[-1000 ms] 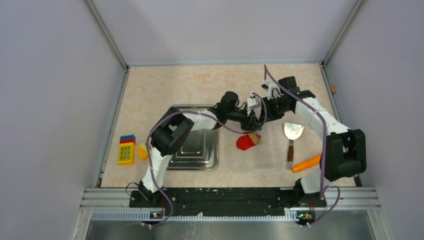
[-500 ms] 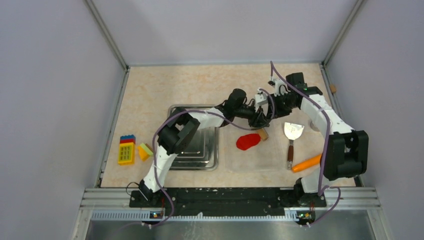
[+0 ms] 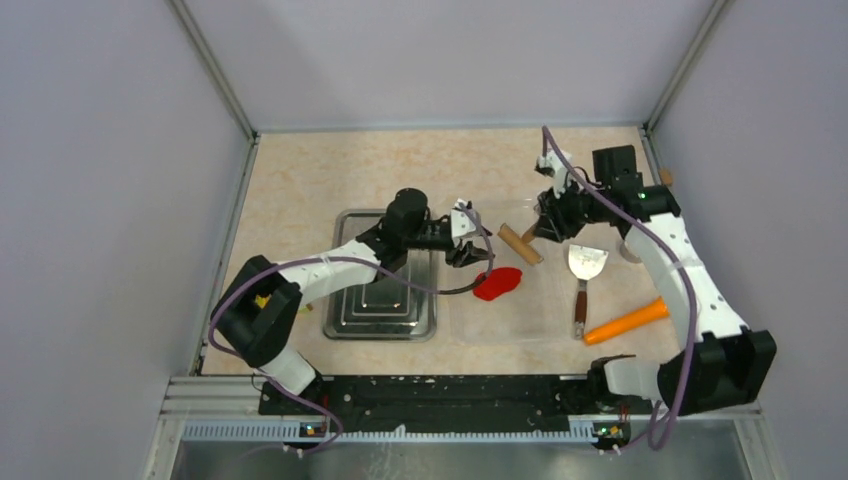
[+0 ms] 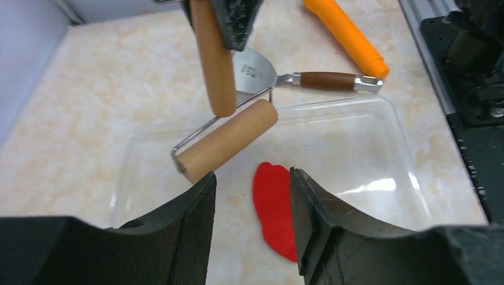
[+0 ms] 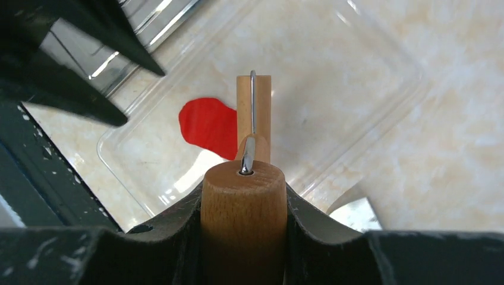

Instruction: Roll out the dumpling wrappers from the dough

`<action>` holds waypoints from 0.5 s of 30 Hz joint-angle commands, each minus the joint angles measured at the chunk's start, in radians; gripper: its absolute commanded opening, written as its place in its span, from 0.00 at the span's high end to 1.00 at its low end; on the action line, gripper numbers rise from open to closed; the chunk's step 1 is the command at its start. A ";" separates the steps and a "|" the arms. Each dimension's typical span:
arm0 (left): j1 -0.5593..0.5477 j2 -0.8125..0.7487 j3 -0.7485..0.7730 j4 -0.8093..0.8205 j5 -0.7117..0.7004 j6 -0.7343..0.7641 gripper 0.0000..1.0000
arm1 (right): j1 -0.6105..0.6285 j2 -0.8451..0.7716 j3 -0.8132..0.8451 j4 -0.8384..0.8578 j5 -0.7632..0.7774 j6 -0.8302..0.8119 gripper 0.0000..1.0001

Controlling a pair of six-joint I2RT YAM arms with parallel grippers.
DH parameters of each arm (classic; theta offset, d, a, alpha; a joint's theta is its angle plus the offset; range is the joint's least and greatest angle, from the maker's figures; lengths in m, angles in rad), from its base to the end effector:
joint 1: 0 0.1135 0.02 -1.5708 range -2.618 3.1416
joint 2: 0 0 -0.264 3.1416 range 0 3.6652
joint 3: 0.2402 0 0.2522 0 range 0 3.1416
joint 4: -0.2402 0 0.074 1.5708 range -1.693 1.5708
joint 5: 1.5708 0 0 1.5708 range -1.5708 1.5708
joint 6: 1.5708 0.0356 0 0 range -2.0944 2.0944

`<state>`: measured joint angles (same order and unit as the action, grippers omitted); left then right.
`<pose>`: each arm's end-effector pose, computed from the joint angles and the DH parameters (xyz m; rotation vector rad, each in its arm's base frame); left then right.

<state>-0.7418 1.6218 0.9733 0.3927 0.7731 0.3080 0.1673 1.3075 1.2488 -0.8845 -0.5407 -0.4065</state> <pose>0.2495 -0.2623 0.2519 1.3775 1.2614 -1.0044 0.2540 0.0615 0.3293 -0.8871 2.2432 0.5680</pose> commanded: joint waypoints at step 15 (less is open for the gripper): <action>-0.032 0.005 -0.061 0.261 0.084 0.372 0.51 | 0.346 -0.374 -0.261 0.310 0.027 -0.726 1.00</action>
<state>-0.7712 1.6135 0.8764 0.6628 0.7895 0.6243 0.4725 0.9768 1.0019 -0.7502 -0.5411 -1.0096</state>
